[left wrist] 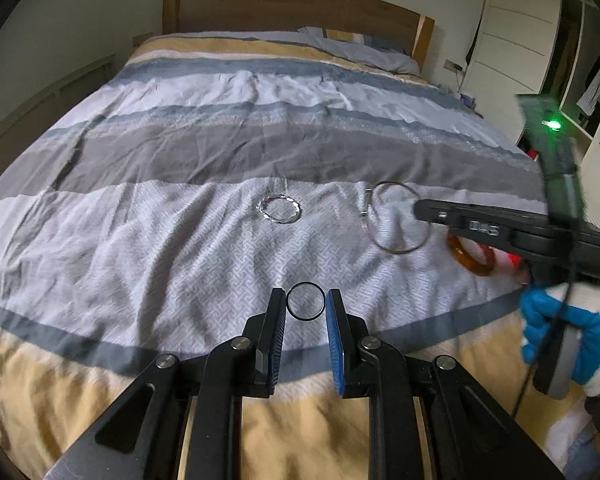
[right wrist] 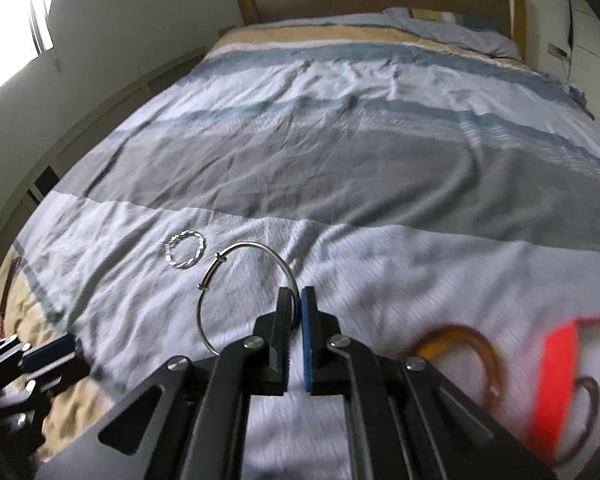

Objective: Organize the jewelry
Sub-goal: 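Carry the ring in the left tool while the right tool carries the hoop bangle into the red box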

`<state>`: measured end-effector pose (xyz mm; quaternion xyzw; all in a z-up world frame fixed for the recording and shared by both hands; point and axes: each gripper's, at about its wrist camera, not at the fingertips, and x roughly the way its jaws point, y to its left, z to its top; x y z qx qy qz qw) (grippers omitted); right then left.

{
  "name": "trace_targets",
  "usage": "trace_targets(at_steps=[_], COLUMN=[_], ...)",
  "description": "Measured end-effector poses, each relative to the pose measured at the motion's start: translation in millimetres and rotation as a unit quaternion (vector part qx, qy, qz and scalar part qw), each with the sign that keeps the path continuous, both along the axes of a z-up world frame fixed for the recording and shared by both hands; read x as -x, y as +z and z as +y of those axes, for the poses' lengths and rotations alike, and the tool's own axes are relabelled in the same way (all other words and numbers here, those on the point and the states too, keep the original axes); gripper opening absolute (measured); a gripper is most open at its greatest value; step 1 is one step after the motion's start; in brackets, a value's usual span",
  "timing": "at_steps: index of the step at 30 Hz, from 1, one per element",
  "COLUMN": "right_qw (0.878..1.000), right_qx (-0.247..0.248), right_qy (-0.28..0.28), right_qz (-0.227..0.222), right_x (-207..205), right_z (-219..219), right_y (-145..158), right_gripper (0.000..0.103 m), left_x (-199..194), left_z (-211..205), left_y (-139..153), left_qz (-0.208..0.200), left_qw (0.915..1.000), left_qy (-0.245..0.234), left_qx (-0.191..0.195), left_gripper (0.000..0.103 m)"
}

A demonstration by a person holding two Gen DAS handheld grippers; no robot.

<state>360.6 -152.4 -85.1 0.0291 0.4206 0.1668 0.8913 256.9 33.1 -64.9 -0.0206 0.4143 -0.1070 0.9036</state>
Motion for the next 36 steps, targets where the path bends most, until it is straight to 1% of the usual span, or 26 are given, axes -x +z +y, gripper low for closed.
trace_targets(at_steps=[5,10,15,18,23,28,31,36], right_qw=[1.0,0.999,0.996,0.993,0.989,0.987,0.986,0.986], right_qx=[-0.005,-0.004,0.001,0.008,0.011,0.015,0.012,0.012], right_qy=[-0.021,-0.042,-0.078,-0.1,-0.137,-0.156,-0.163,-0.168], right_qz=[-0.019,-0.034,-0.05,-0.054,-0.051,-0.044,-0.035,-0.014], right_x=[36.3,66.3,93.5,103.6,112.7,113.1,111.8,109.5], right_z=[-35.0,-74.9,-133.4,-170.1,-227.8,-268.1,-284.5,-301.6], right_y=[30.5,51.8,68.8,73.2,67.7,55.5,44.1,17.4], right_gripper=[0.004,0.004,0.004,0.004,0.004,0.004,0.004,0.004], left_x=[20.3,36.8,48.6,51.8,50.9,45.4,40.4,27.8], left_z=[-16.4,-39.2,-70.4,-95.6,-145.1,-193.4,-220.6,-271.1], left_y=[17.2,30.5,40.0,43.1,41.1,36.1,31.9,15.5], left_qz=[-0.007,-0.014,-0.016,-0.016,-0.009,-0.002,0.002,0.019], left_qw=[0.9999,0.9996,0.9989,0.9979,0.9953,0.9914,0.9886,0.9833], left_qy=[-0.009,-0.024,-0.045,-0.062,-0.096,-0.131,-0.151,-0.181], left_qx=[-0.003,-0.004,0.0,-0.001,-0.002,-0.002,-0.005,-0.005], left_gripper=[0.02,0.02,0.02,0.02,0.02,0.02,0.02,0.02])
